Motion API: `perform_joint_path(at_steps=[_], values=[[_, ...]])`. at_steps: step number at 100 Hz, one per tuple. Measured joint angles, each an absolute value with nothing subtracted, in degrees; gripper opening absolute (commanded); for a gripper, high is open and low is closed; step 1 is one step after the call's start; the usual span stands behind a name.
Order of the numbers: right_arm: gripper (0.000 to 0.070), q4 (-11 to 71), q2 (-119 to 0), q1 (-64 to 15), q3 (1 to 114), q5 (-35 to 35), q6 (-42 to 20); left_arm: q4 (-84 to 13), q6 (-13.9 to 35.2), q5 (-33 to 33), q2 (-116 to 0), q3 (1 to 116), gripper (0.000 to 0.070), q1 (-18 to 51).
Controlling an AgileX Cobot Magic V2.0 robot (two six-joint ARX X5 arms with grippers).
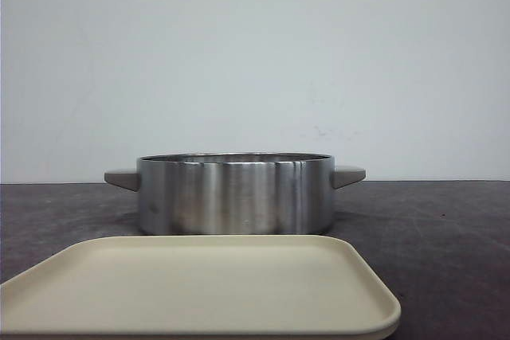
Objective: Steam buns
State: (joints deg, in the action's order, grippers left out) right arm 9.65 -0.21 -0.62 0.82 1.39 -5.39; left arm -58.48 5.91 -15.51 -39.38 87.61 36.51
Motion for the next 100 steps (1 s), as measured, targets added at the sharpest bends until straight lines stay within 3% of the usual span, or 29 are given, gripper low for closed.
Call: perform_joint_path(at_steps=[100], values=[[0.0004,9.65,-0.21,-0.62,0.82,1.39,-5.39,-58.08,4.82,-15.51,-39.35,87.61,0.0016,36.56]])
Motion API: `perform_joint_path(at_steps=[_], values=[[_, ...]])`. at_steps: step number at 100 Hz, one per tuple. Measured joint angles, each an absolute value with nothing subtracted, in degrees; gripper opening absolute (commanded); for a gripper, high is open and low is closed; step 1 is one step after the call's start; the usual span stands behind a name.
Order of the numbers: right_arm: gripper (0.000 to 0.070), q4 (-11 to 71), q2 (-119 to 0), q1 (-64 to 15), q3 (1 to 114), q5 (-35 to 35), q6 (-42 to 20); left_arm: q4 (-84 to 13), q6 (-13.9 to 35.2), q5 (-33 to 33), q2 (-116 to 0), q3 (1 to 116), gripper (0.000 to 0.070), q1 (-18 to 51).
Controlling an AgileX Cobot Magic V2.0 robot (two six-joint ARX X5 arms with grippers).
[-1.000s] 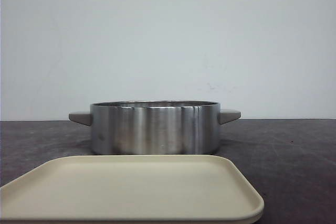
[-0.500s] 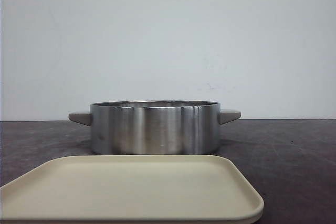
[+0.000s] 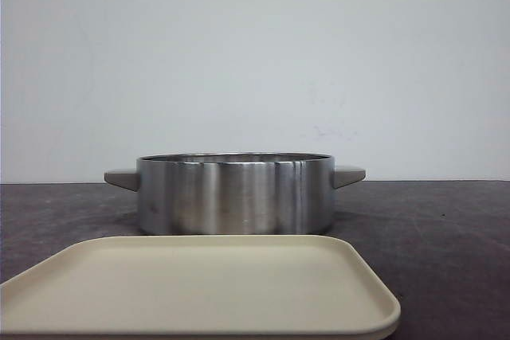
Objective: Steam buns
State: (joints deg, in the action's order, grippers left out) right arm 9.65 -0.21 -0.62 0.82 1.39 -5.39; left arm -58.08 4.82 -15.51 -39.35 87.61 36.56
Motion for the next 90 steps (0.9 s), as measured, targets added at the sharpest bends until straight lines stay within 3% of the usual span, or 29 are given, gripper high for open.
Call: perform_joint_path(at_steps=[24,45,56,74,90], values=[[0.0005,9.65,-0.21,-0.62,0.82,1.39,-5.39,-58.11,4.38,-15.51,-39.35,87.61,0.0016,31.57],[0.0004,9.65,-0.21,-0.62,0.82,1.39,-5.39,-56.97,4.36,-15.31,-39.35,87.61,0.0016,22.96],[0.0004,9.65,-0.21,-0.62,0.82,1.39,-5.39,-55.18,2.24,-11.94,-38.96,85.95,0.0016,17.43],[0.0004,9.65,-0.21,-0.62,0.82,1.39,-5.39,-49.1,-5.52,-3.42,-35.29,72.69,0.0016,7.35],[0.0004,9.65,-0.21,-0.62,0.82,1.39,-5.39,-33.06,-7.44,2.7,-28.56,53.15,0.0016,2.02]])
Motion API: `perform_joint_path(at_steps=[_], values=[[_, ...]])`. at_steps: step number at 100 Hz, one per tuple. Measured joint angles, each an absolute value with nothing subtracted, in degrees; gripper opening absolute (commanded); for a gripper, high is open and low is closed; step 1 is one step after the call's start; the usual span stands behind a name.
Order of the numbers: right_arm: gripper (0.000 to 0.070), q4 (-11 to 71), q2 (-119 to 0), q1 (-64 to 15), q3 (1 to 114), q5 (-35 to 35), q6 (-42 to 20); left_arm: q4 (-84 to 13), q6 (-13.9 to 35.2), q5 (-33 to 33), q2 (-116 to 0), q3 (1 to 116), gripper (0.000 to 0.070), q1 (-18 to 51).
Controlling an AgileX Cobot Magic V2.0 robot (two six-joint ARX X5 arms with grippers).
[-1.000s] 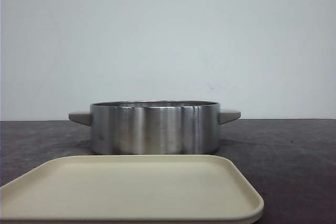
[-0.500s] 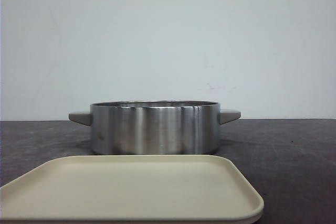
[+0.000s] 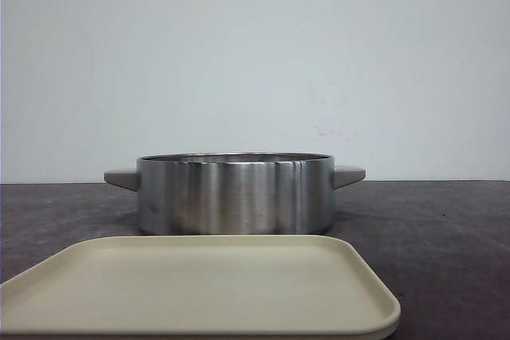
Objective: Steam buns
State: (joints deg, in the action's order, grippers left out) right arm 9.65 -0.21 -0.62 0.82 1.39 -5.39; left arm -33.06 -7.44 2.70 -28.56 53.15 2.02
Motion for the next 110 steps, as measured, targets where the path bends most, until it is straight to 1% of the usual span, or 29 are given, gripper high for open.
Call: perform_joint_path(at_steps=[9,16,24,33,45,55,86,110], values=[[0.0004,9.65,-0.21,-0.62,0.82,1.39,-5.39,-21.45,-7.03,6.0,-23.59,40.95,0.0016,0.54],[0.0004,9.65,-0.21,-0.62,0.82,1.39,-5.39,-13.89,-5.56,6.9,-19.46,32.27,0.0016,-0.14],[0.0004,9.65,-0.21,-0.62,0.82,1.39,-5.39,-7.9,-3.22,7.03,-14.57,23.94,0.0016,-0.69],[0.0004,9.65,-0.21,-0.62,0.82,1.39,-5.39,-3.95,-0.73,7.05,-9.13,16.73,0.0016,-1.15],[0.0004,9.65,-0.21,-0.62,0.82,1.41,-5.39,-2.28,1.48,7.18,-3.46,10.22,0.0016,-1.93],[0.0004,9.65,-0.21,-0.62,0.82,1.41,-5.39,-2.33,2.79,7.25,-1.3,7.16,0.0016,-2.48],[0.0004,9.65,-0.21,-0.62,0.82,1.41,-5.39,-2.02,3.92,7.22,-0.3,2.35,0.0016,-4.29],[0.0004,9.65,-0.21,-0.62,0.82,1.41,-5.39,-2.87,4.1,7.18,-0.3,1.87,0.0017,-4.84]])
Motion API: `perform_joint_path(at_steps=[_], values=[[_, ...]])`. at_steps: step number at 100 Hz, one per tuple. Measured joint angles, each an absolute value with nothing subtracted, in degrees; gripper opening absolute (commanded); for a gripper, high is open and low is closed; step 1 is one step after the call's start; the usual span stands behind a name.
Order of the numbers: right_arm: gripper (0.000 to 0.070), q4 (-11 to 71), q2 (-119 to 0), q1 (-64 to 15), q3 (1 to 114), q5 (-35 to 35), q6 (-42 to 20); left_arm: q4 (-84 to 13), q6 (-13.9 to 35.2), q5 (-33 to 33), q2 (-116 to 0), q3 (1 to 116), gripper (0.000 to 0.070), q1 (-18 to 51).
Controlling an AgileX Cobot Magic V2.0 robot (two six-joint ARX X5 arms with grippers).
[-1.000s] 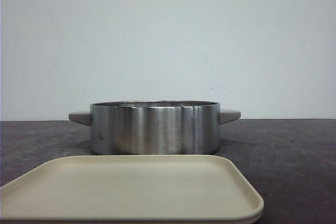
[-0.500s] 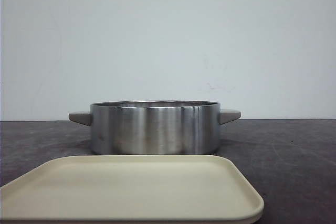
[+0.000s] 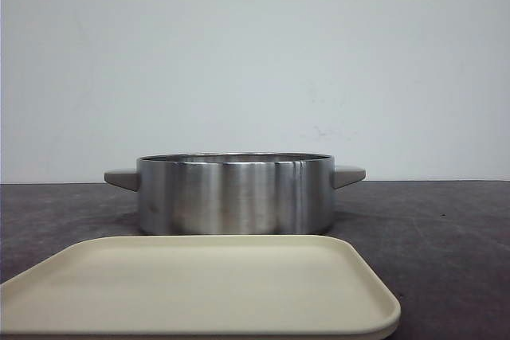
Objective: Steam buns
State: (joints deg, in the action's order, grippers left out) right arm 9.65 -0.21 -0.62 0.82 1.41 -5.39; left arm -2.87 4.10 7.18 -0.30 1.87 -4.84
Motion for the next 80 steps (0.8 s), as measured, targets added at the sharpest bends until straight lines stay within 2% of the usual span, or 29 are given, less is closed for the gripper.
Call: perform_joint_path(at_steps=[34,80], values=[[0.0005,9.65,-0.21,-0.62,0.82,1.45,-5.39,-9.06,2.94,5.85,-0.3,1.87,0.0026,-5.13],[0.0004,9.65,-0.21,-0.62,0.82,1.45,-5.39,-8.67,2.52,5.85,-0.3,1.87,0.0026,-5.13]])
